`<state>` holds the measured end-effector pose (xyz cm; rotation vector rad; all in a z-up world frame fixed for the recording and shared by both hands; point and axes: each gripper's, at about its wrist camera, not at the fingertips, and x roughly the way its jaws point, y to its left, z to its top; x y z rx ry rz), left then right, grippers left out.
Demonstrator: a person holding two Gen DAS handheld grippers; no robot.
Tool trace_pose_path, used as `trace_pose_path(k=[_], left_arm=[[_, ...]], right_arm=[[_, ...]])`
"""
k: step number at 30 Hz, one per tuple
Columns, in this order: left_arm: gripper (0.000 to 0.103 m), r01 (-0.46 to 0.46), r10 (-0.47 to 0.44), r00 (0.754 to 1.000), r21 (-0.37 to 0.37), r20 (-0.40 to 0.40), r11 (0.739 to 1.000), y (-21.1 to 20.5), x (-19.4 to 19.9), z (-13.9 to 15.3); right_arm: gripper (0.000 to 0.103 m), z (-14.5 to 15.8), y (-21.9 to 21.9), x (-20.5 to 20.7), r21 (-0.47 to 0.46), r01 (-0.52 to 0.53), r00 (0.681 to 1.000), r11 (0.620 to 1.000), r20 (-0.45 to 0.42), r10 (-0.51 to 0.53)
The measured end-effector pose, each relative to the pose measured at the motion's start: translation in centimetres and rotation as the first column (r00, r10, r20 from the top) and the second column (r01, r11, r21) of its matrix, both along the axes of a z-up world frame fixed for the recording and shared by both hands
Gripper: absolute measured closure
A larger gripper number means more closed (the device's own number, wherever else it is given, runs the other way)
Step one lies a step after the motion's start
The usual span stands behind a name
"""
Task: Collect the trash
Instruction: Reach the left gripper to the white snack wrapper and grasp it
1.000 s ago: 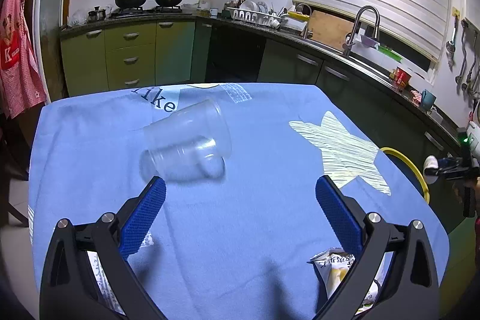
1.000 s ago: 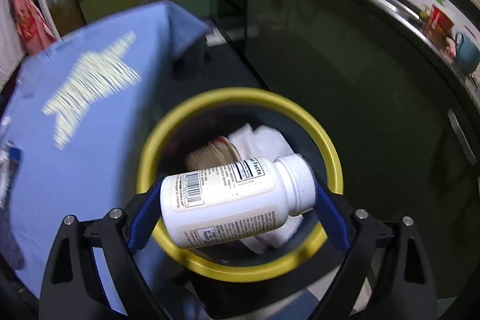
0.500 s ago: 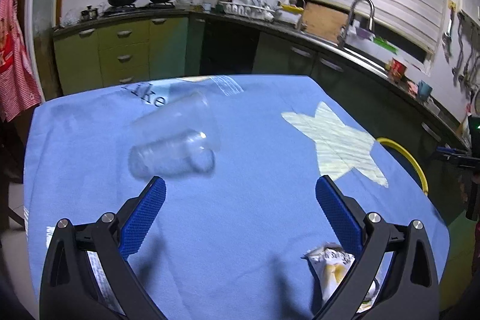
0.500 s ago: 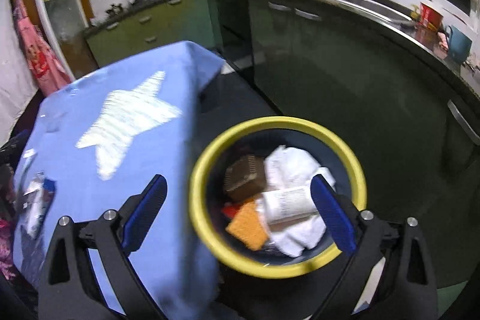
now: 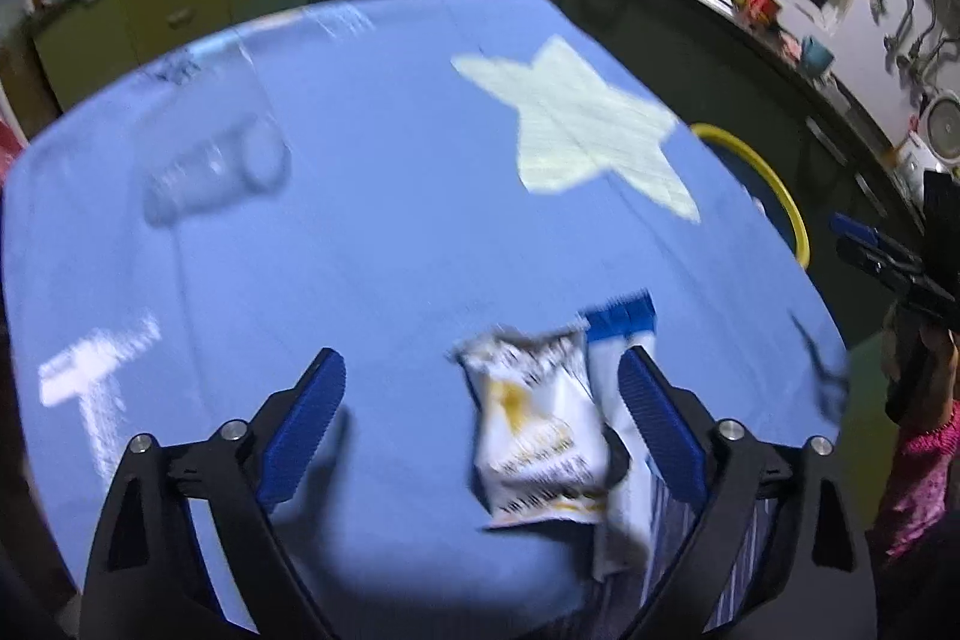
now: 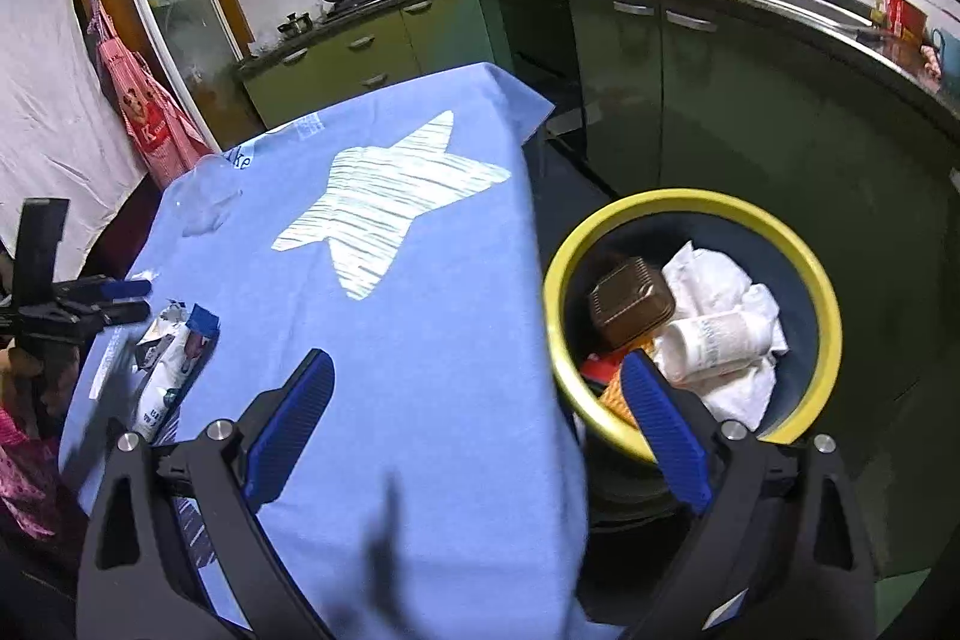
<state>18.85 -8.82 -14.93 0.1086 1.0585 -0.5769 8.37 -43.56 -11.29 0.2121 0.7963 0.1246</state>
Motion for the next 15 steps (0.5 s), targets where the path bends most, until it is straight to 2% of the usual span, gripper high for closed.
trace_pose_path(k=[3, 7, 12, 15], left_arm=[[0.017, 0.018, -0.017, 0.999, 0.024, -0.038, 1.0, -0.8, 0.1, -0.8], [0.03, 0.037, -0.032, 0.997, 0.076, -0.068, 0.996, -1.6, 0.6, -1.7], [0.033, 0.066, -0.058, 0.994, 0.09, -0.088, 0.994, -2.3, 0.8, -2.1], [0.041, 0.081, -0.071, 0.992, 0.096, -0.103, 0.992, -2.6, 0.7, -2.2]], right_arm=[[0.011, -0.4, 0.2, -0.2, 0.014, -0.002, 1.0, 1.0, 0.001, 0.002], [0.011, -1.1, 0.1, -0.3, 0.036, 0.0, 1.0, 0.999, -0.011, 0.001], [0.011, -1.7, -0.2, -0.3, 0.046, 0.005, 1.0, 0.999, -0.025, -0.004], [0.011, -1.7, -0.1, -0.2, 0.048, 0.003, 1.0, 0.999, -0.025, -0.001]])
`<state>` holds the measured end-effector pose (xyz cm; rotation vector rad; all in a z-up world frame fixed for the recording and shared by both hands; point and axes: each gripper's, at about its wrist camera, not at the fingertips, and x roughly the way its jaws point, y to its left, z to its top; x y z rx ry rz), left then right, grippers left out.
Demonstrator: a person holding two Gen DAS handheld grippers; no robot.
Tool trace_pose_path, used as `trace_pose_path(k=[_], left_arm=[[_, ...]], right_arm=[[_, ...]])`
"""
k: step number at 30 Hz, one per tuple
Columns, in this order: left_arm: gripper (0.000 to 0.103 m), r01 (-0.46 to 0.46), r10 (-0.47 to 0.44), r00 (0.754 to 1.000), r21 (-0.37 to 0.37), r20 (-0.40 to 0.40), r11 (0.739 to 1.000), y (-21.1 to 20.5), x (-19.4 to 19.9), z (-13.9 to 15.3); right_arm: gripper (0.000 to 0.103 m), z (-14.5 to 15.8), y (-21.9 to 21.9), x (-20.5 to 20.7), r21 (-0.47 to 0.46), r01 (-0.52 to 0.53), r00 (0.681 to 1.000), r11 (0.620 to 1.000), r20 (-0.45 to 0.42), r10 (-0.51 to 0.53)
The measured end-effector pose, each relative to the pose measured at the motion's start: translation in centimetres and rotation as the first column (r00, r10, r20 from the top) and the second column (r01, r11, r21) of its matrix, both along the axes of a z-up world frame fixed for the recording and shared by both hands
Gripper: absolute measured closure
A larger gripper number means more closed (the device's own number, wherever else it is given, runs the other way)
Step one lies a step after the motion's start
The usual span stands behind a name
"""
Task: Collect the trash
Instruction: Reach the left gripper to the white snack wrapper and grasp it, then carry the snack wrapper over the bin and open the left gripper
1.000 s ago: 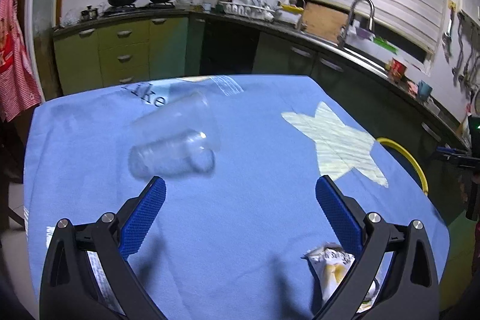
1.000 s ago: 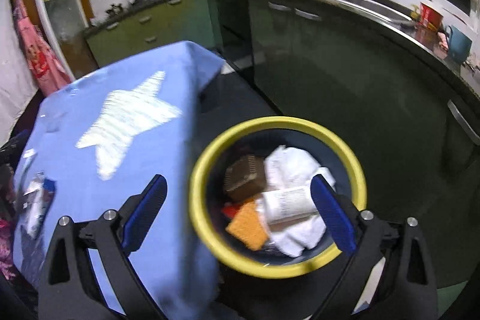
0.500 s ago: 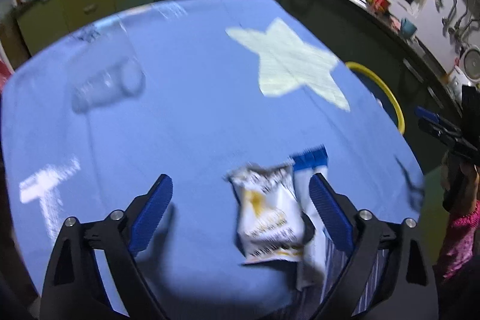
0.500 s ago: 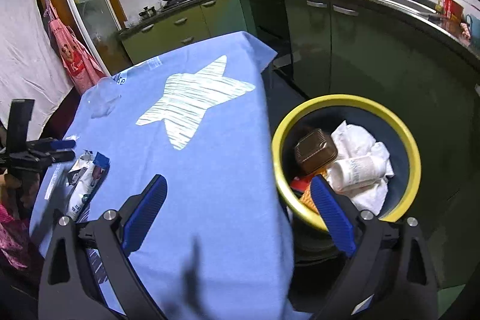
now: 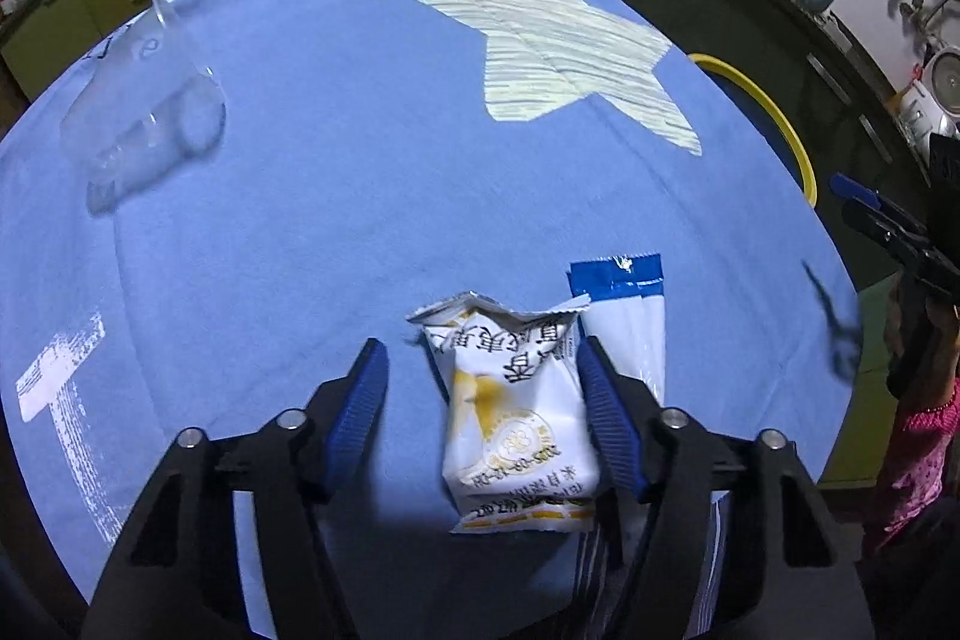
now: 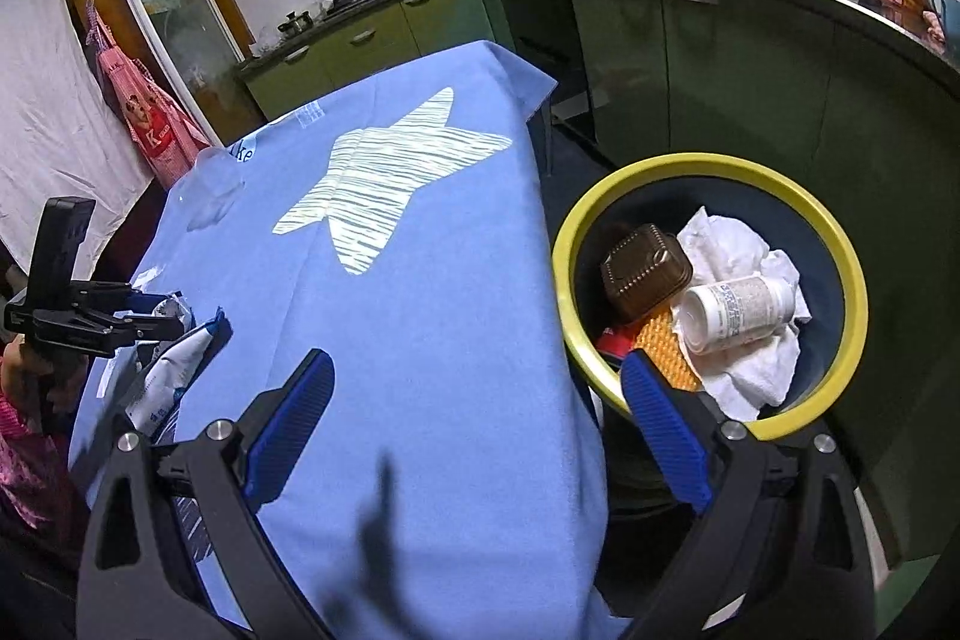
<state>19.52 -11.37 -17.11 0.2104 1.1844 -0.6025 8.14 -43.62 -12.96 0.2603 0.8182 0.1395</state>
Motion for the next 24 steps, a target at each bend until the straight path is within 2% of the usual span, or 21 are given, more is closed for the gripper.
trace_pose_path(k=[3, 5, 6, 18, 24], left_arm=[[0.046, 0.004, -0.004, 1.0, 0.01, -0.002, 1.0, -0.2, -0.2, 0.1], [0.054, 0.004, -0.004, 1.0, 0.004, -0.006, 1.0, -0.3, -0.3, 0.1], [0.055, 0.004, -0.004, 1.0, 0.0, -0.007, 1.0, -0.3, -0.4, 0.2], [0.062, 0.003, -0.003, 1.0, -0.008, 0.02, 1.0, 0.7, -1.3, 1.1], [0.062, -0.006, 0.007, 0.997, -0.005, 0.082, 1.0, 1.5, -1.6, 3.6]], right_arm=[[0.011, -0.1, 0.2, 0.2, 0.001, -0.006, 1.0, 1.0, -0.003, 0.006], [0.011, -0.2, 0.3, 0.4, 0.002, -0.009, 1.0, 1.0, -0.005, 0.009], [0.011, -0.2, 0.4, 0.5, 0.002, -0.012, 1.0, 1.0, -0.008, 0.012], [0.011, 0.1, 0.6, 0.4, -0.002, -0.013, 1.0, 1.0, -0.001, 0.013], [0.011, 0.4, 0.6, 0.2, -0.008, -0.012, 1.0, 1.0, 0.004, 0.012]])
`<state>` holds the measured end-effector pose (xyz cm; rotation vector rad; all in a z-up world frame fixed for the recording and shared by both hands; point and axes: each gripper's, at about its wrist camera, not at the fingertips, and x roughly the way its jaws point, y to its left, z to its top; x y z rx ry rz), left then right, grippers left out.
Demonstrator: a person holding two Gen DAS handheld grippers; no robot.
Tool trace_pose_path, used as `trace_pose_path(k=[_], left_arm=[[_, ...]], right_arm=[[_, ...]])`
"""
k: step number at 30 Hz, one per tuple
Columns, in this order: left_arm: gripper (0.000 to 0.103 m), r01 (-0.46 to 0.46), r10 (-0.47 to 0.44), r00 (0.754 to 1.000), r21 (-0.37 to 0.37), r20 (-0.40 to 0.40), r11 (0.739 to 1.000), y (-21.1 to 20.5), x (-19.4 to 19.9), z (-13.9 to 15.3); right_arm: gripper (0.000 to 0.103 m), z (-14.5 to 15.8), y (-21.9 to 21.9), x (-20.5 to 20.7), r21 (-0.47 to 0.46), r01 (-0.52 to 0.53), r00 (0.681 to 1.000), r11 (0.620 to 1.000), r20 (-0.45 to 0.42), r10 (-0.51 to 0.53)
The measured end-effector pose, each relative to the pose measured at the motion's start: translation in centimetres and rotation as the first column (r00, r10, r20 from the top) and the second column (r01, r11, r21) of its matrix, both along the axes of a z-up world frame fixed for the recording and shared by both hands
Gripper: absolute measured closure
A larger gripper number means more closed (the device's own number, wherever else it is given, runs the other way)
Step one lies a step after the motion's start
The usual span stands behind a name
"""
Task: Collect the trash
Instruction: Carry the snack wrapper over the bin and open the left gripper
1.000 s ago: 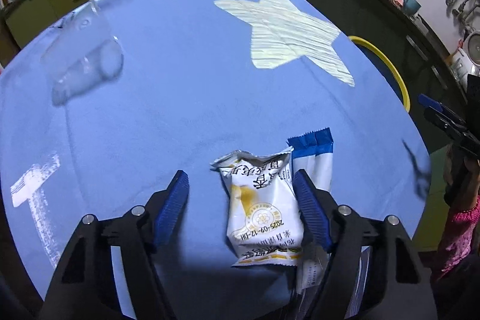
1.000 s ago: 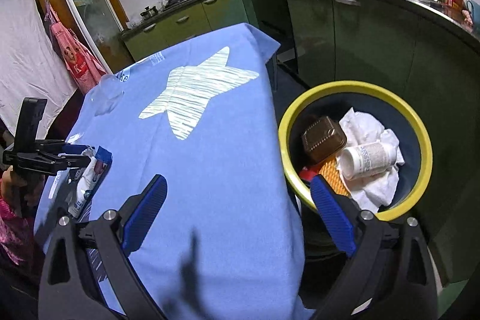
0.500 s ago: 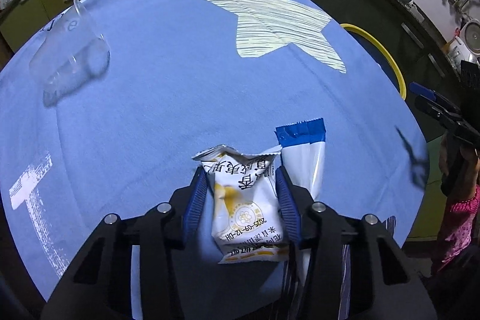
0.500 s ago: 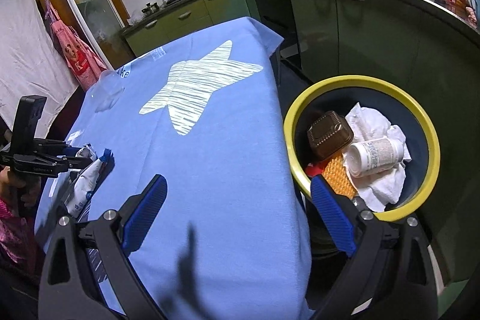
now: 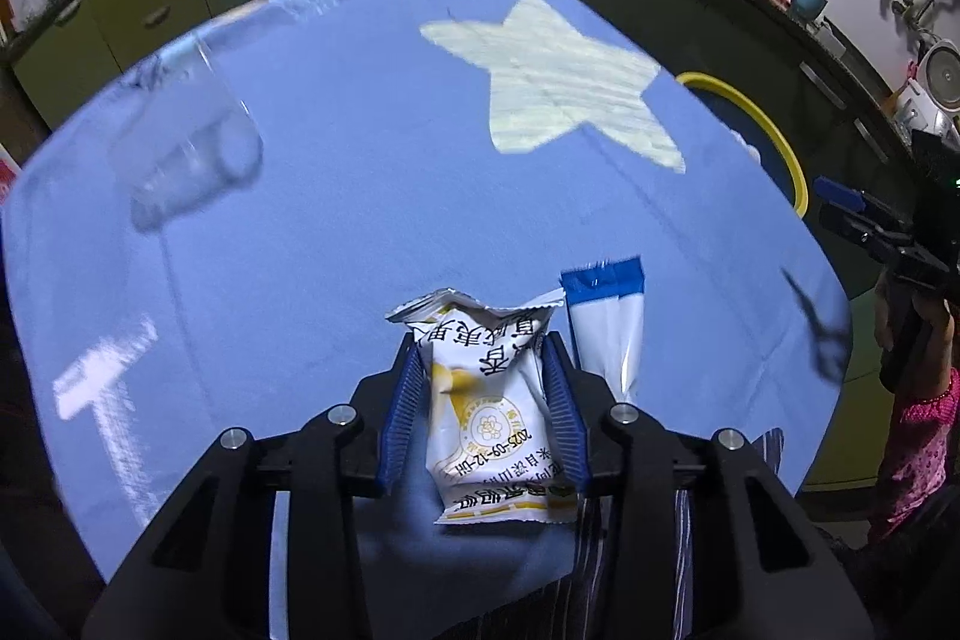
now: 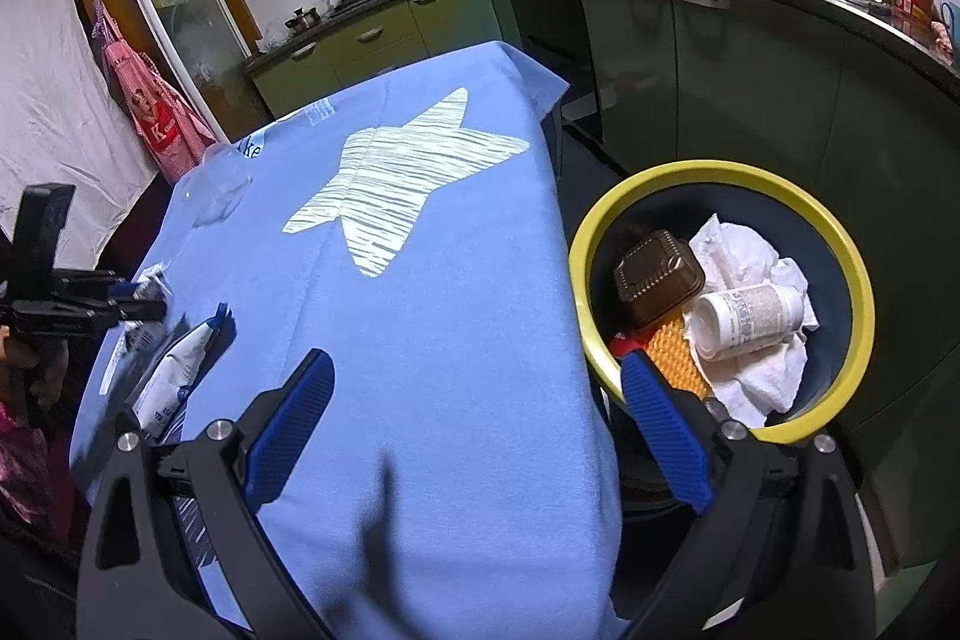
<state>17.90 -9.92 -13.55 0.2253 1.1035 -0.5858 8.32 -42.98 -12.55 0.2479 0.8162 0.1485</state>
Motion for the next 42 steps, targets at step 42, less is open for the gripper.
trace_pose_path(k=[42], left_arm=[[0.031, 0.489, -0.487, 0.872, -0.054, 0.052, 0.871, -38.9, 6.8, 2.8]], right_arm=[[0.011, 1.1, -11.0, -10.3, 0.012, 0.295, 0.955, 0.955, 0.03, -0.295]])
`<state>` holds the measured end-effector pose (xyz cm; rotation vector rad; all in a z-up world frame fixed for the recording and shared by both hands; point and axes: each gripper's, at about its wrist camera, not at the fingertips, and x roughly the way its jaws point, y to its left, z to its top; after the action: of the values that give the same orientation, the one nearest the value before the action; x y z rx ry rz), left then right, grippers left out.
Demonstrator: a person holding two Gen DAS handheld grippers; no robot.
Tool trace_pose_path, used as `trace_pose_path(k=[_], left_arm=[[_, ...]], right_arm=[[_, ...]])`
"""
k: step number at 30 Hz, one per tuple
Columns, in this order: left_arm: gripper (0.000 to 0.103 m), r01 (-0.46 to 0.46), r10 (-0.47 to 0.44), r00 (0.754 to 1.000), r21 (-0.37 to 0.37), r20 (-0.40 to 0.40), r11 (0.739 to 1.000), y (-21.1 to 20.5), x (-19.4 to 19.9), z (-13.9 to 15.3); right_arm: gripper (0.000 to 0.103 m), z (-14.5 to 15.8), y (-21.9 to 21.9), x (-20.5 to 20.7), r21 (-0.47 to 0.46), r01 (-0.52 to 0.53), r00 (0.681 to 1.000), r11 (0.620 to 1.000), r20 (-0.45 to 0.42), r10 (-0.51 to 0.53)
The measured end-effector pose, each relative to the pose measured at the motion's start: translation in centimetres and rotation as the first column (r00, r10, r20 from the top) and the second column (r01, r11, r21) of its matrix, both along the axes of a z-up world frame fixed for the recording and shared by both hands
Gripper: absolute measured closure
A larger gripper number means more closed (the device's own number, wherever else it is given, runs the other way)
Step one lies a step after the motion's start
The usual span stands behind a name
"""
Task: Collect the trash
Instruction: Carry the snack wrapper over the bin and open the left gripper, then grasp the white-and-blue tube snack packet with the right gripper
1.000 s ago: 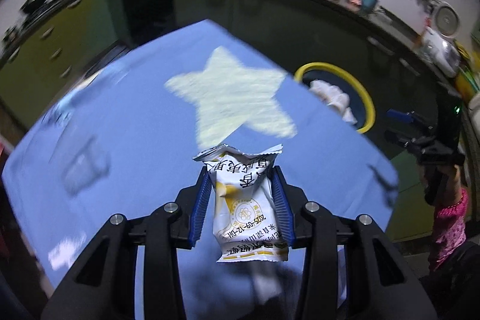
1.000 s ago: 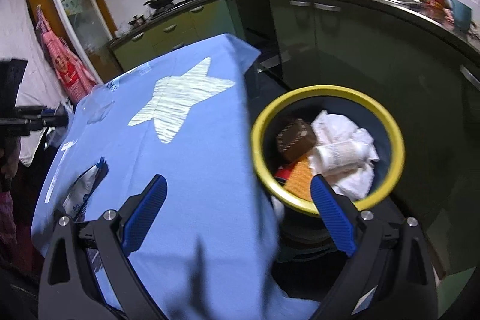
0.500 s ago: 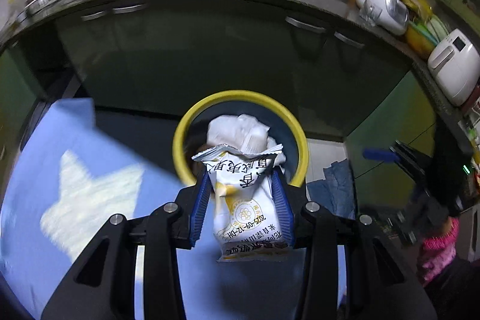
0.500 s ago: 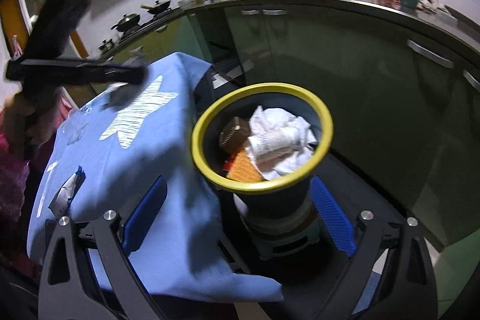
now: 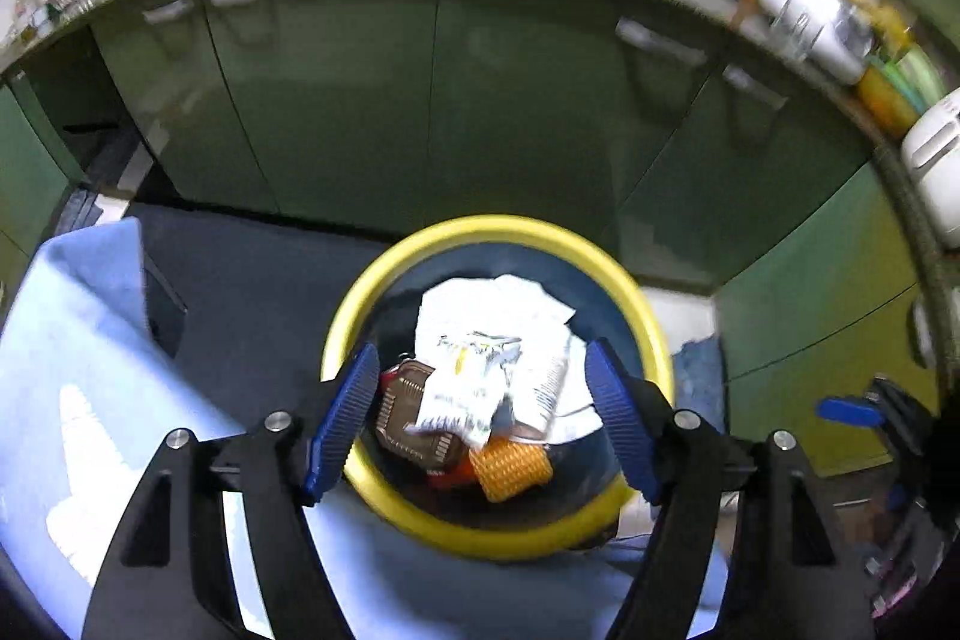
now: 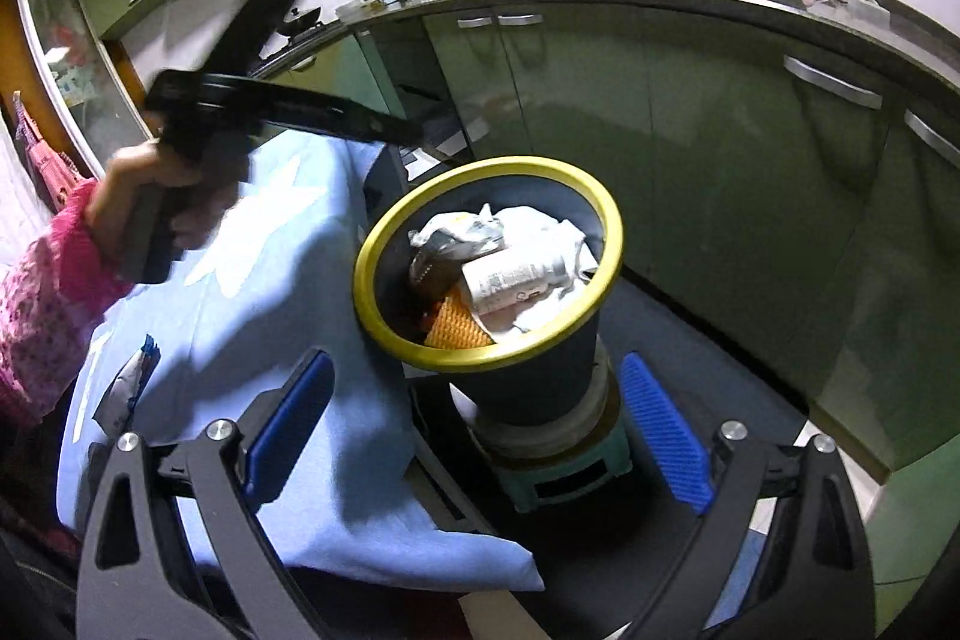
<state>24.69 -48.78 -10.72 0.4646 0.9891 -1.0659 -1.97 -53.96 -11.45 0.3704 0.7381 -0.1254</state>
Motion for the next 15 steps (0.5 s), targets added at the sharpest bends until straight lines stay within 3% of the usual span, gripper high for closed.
trace_pose_path(k=[4, 8, 11, 15], left_arm=[[0.019, -0.048, 0.061, 0.994, -0.145, 0.088, 0.988, 7.9, -1.7, 4.7], [0.018, -0.153, 0.186, 0.978, -0.274, 0.097, 0.95, 16.5, -2.2, 7.1], [0.018, -0.265, 0.323, 0.938, -0.335, 0.129, 0.904, 23.7, -2.9, 7.3], [0.017, -0.425, 0.51, 0.847, -0.39, 0.146, 0.817, 32.9, -3.5, 5.9]], right_arm=[[0.011, -0.3, 0.9, 0.7, 0.005, -0.027, 1.0, 1.0, -0.006, 0.027], [0.011, -0.6, 2.3, 2.1, 0.004, -0.063, 0.998, 0.998, -0.022, 0.063], [0.011, -0.6, 3.8, 3.1, 0.008, -0.107, 0.994, 0.994, -0.027, 0.107], [0.011, -0.6, 7.6, 5.6, 0.001, -0.229, 0.972, 0.973, -0.052, 0.229]])
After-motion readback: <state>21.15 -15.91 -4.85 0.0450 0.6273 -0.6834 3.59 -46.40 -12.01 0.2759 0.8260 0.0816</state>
